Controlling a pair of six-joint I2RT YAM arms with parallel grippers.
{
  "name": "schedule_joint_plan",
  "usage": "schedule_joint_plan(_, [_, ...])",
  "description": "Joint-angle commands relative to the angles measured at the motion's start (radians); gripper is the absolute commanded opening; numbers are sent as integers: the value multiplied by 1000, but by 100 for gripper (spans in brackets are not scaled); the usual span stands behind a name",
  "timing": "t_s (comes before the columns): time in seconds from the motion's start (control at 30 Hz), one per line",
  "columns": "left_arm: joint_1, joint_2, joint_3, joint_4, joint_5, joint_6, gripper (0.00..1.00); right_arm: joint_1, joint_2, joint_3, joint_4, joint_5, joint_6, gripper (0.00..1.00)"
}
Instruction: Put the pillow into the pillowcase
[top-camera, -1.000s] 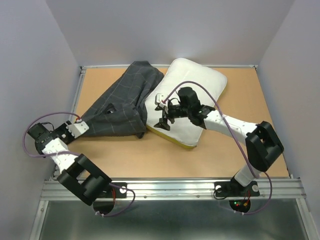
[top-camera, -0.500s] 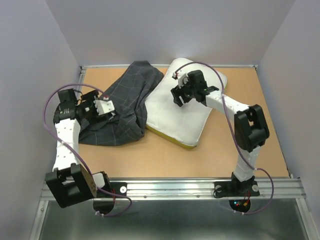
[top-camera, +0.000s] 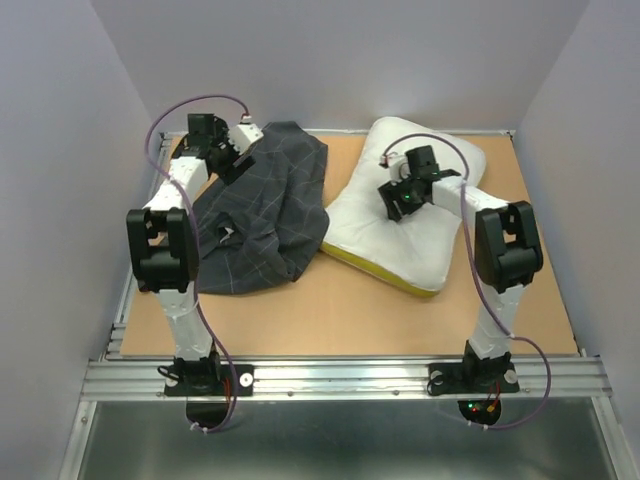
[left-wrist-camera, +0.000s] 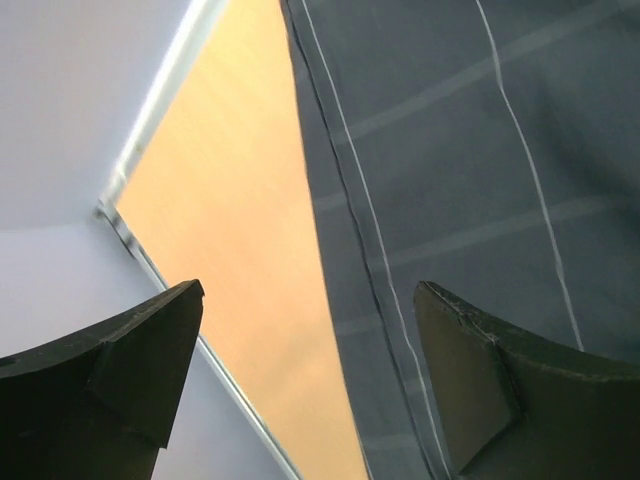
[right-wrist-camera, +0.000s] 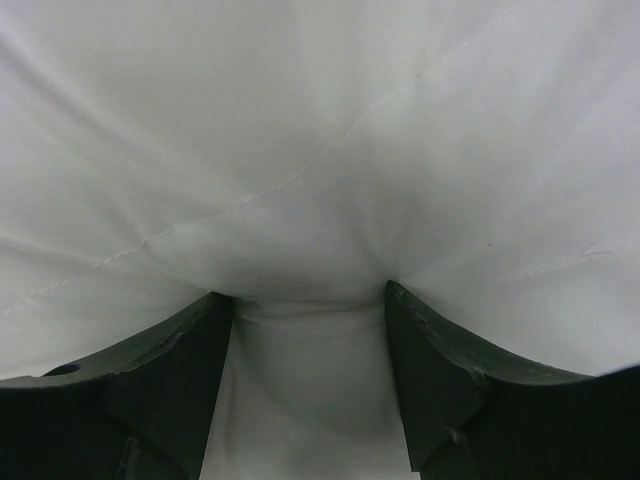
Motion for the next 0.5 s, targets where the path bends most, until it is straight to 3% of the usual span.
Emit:
schedule_joint_plan(0.0, [-88,104,135,27,-80,-16,99,-181,-11,-128,-319,178,-113,67])
schedule_joint_plan(0.27, [-209,328,341,-40,-77,37,97,-195,-142,-99,-451,50,-135,71])
schedule_joint_plan(0.37, [-233,428,391,-24,-157,7,84,-195,-191,-29,-470,-68,-103,72])
schedule_joint_plan(0.47, [-225,485,448,-20,-251,-22,77,-171,-197,62,-497,-191,-45,70])
